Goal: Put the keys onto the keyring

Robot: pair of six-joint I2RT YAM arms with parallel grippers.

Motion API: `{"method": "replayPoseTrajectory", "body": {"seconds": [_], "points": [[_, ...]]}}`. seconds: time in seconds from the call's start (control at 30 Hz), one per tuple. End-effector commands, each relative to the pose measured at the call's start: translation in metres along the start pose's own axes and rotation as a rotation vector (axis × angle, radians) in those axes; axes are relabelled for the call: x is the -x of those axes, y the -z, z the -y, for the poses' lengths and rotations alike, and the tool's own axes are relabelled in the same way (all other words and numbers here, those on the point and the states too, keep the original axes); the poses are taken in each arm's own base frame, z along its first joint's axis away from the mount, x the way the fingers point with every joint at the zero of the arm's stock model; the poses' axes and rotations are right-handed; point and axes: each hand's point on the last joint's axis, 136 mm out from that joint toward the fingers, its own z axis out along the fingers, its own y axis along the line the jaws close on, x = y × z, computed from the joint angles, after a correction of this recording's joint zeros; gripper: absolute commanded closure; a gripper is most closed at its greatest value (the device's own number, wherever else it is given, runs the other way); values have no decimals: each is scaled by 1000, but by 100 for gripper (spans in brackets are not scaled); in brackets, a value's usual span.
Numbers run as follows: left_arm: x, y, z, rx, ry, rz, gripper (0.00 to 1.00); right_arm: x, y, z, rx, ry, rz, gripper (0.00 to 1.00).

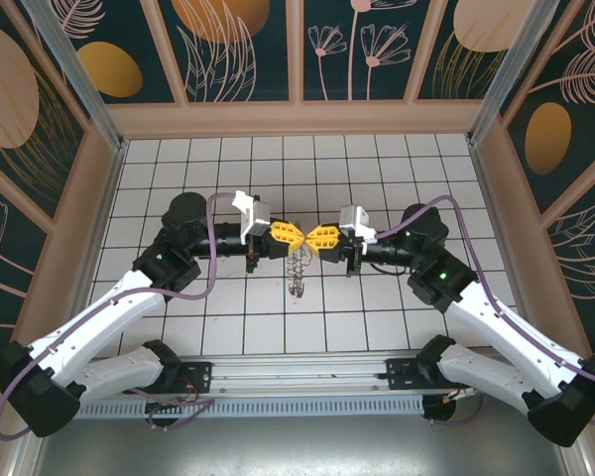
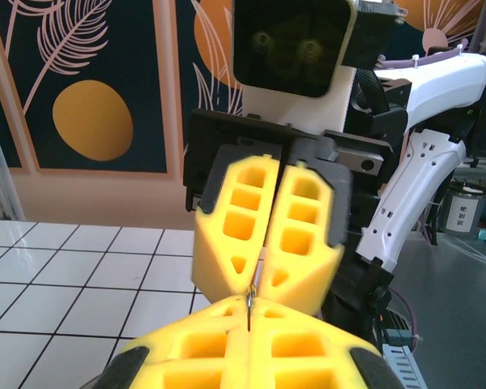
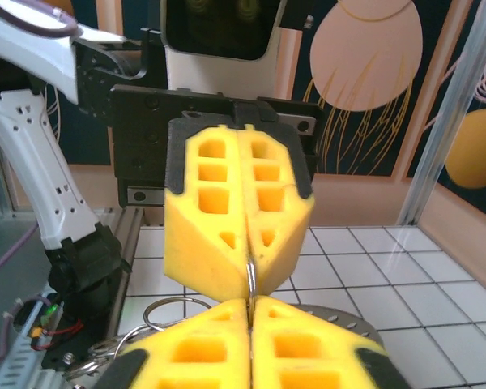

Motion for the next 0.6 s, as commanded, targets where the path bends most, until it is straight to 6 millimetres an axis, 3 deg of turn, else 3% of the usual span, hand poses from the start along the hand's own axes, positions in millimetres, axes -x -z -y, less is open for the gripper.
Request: {"method": "replayPoseTrajectory", "body": {"seconds": [0.0,0.27,0.4,0.57], "points": [[17,-1,7,-34,-52,31,100,12,-2,7,-11,19,18,100],[5,-2,0,0,-28,-24,100,12,-2,10,-30,39,-1,100],[-1,0,-17,102,-24,-87,84,7,0,18,-72,66,-57,100],[-17,6,-45,257,-8,-192,81,-5,-1,31,-122,92,-156,100]]}}
